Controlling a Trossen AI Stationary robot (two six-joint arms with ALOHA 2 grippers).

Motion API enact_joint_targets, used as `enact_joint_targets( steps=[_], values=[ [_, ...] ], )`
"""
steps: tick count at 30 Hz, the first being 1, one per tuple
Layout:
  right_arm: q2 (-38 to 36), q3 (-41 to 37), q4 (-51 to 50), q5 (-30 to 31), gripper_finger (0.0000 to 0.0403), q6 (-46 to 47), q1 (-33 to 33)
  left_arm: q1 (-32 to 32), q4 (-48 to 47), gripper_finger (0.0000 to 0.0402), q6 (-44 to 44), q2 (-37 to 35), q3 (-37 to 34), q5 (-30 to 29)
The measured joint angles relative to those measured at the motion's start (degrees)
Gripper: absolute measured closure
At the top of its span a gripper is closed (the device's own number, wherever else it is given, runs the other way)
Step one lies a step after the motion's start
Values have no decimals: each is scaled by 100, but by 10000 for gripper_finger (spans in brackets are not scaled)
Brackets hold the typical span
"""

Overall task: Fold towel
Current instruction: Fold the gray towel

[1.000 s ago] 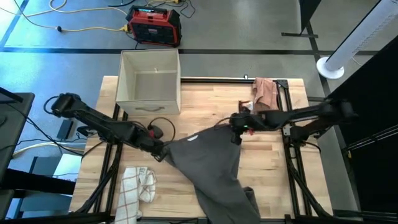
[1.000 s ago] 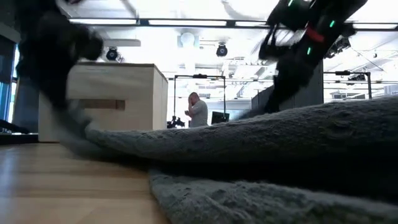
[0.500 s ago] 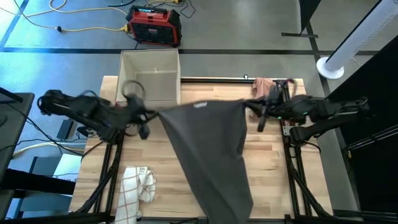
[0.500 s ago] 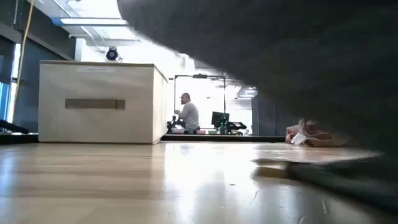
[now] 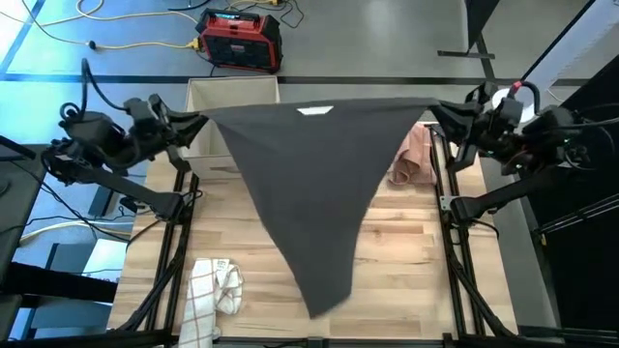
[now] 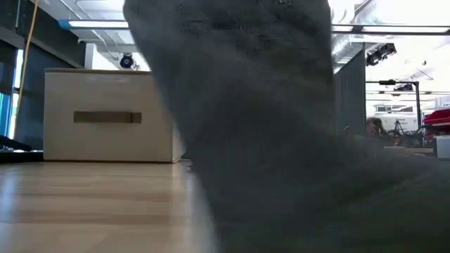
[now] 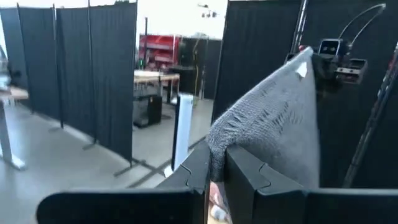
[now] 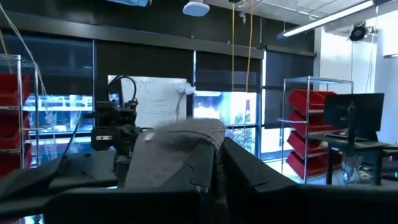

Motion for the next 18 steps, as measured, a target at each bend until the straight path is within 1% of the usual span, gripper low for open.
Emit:
enact_joint_targets(
  steps=[9,12,15,17,18],
  values=[
    [138,79,-249,-2153,395,1767,0,10,413,383,-308,-170,-5,2344],
    [336,84,-45,-3276,395,2402,84,9,731,383,-375,-93,-5,3257],
    [642,84,405,-4196,392,2600,396,9,1267,383,-449,97,-5,4069],
    [833,84,784,-4563,389,2567,679,8,1637,383,-521,272,-5,4499],
    [902,99,914,-4627,389,2489,814,4,1825,383,-521,361,-5,4682]
  ],
)
